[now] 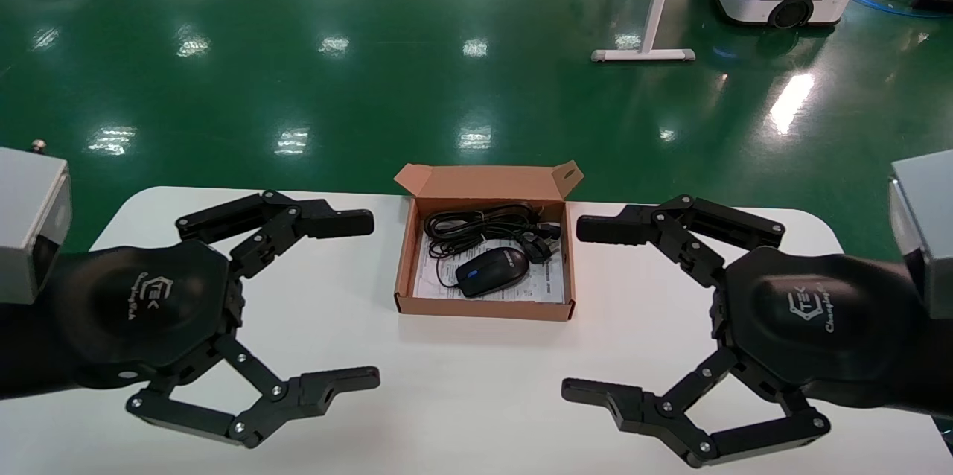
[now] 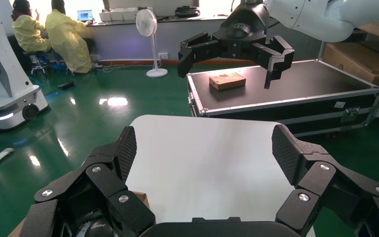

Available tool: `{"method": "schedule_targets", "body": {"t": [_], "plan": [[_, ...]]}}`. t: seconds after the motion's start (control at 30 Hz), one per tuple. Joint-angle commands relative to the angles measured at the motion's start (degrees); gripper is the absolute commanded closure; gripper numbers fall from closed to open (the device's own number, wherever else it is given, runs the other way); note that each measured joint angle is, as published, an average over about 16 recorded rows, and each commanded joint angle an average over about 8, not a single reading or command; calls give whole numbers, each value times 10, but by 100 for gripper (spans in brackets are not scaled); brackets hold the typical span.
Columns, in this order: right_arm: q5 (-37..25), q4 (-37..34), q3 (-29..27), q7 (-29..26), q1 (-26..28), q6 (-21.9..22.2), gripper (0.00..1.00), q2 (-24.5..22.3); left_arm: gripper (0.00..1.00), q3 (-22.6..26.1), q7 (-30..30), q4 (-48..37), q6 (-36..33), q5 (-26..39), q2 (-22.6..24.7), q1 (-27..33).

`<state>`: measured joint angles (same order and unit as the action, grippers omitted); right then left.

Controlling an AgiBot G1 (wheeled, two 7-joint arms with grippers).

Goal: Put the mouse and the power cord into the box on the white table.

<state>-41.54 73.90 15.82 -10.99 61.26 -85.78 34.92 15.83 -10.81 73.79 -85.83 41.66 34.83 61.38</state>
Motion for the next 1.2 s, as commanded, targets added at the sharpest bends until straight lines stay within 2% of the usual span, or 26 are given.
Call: {"method": "schedule_targets", "body": {"t": [0.03,1.2], "plan": [[-1,-1,0,1,1,0,0,0,0,0,0,-1,0,1,0,0],[-3,-3,2,2,3,1,0,1,0,2,1,-3,2,3,2,2]]}}
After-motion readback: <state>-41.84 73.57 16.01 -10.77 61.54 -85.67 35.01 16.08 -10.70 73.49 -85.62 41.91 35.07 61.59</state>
